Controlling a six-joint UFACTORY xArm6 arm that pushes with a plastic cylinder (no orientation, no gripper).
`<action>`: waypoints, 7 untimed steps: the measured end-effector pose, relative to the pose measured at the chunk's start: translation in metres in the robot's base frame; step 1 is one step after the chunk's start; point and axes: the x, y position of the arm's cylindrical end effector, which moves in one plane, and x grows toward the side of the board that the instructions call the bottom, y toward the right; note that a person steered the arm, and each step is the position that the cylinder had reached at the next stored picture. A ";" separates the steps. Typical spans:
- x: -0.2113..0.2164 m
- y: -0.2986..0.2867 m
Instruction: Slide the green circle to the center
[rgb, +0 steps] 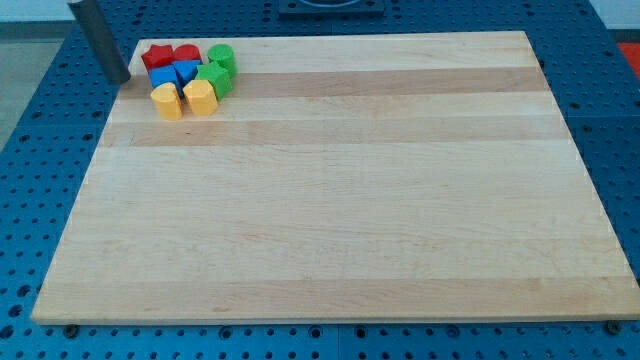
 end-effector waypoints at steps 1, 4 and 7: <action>-0.029 0.002; 0.018 0.144; 0.038 0.183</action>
